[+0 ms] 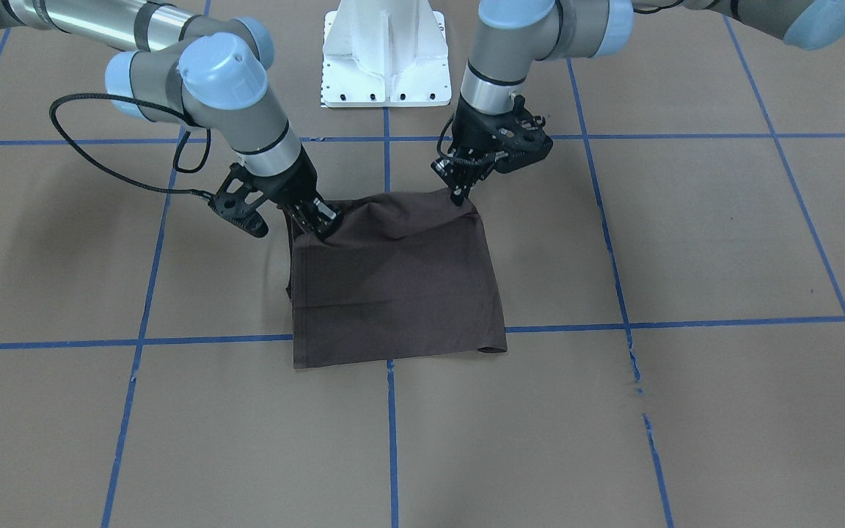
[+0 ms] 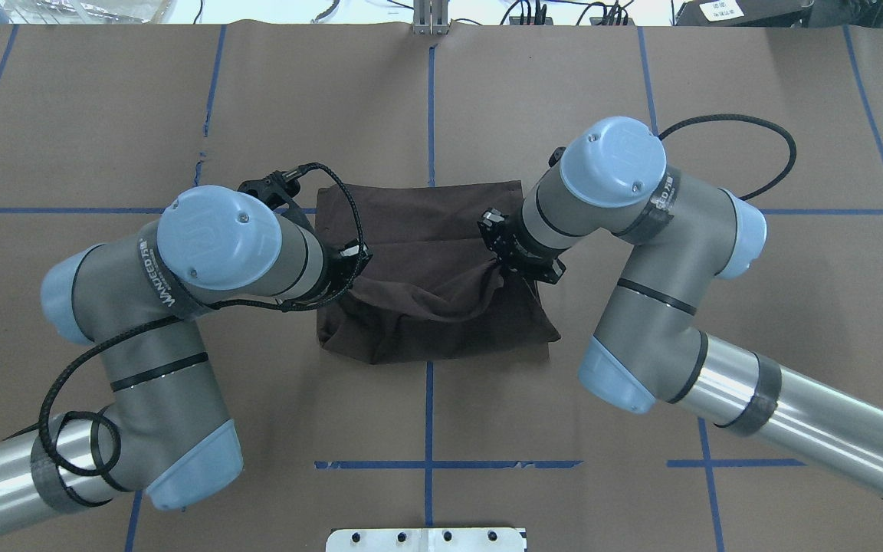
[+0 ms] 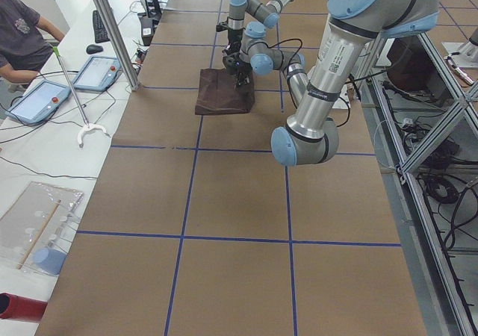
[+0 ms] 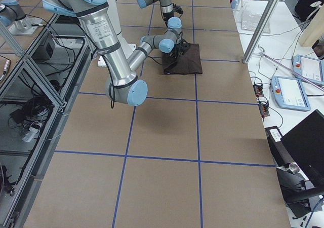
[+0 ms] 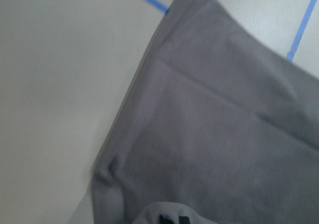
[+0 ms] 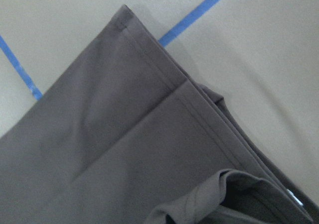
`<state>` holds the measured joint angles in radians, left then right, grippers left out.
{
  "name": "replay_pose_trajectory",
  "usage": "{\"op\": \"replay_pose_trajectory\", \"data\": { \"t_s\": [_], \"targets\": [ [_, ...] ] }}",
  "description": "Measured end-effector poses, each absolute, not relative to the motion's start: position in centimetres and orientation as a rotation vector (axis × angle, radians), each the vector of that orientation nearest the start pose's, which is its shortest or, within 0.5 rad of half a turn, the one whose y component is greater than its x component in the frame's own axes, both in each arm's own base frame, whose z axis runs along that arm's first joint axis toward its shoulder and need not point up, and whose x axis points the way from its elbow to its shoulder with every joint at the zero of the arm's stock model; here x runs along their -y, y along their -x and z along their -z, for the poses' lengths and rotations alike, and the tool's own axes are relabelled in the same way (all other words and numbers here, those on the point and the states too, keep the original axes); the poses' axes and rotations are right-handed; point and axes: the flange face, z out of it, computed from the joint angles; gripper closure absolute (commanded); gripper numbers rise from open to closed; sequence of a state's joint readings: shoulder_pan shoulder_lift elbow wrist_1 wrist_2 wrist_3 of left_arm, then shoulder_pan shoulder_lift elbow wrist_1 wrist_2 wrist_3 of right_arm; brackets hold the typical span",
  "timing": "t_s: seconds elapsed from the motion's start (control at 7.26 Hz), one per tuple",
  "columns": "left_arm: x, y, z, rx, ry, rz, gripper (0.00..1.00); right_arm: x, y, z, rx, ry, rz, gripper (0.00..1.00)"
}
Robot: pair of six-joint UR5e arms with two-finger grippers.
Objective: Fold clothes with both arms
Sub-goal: 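Press the folded bundle with the right gripper while the left arm withdraws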
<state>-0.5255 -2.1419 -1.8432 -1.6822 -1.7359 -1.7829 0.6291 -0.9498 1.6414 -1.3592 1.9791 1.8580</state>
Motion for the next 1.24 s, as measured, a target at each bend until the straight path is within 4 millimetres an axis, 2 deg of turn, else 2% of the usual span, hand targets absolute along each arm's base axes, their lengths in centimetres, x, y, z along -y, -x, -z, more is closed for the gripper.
{"op": "replay_pose_trajectory", "data": {
  "t_s": [0.28, 0.41, 0.55, 0.69, 0.83, 0.96, 1.24],
  "targets": [
    [47.0, -48.5, -20.4, -0.973, -0.044, 0.619, 1.0, 54.1, 51.6, -23.2, 0.924, 0.222, -0.716, 1.0],
    [50.2, -49.5, -20.5, -0.976, -0.066, 0.634, 0.01, 57.2, 52.1, -24.1, 0.931, 0.22, -0.735, 0.17],
    [53.6, -51.0, -22.0, -0.984, -0.095, 0.639, 0.0, 59.7, 52.1, -26.0, 0.938, 0.22, -0.737, 0.0],
    [57.3, -51.2, -24.5, -0.978, -0.151, 0.618, 0.0, 61.6, 51.5, -27.4, 0.939, 0.201, -0.718, 0.0],
    [61.3, -49.0, -26.6, -0.954, -0.226, 0.582, 0.0, 63.3, 50.3, -27.9, 0.942, 0.172, -0.696, 0.0],
    [63.6, -47.1, -27.8, -0.928, -0.276, 0.547, 0.0, 64.5, 49.1, -28.2, 0.945, 0.161, -0.684, 0.0],
    [64.7, -45.7, -28.3, -0.933, -0.267, 0.478, 0.0, 66.3, 46.3, -28.0, 0.964, 0.169, -0.663, 0.0]
  ]
}}
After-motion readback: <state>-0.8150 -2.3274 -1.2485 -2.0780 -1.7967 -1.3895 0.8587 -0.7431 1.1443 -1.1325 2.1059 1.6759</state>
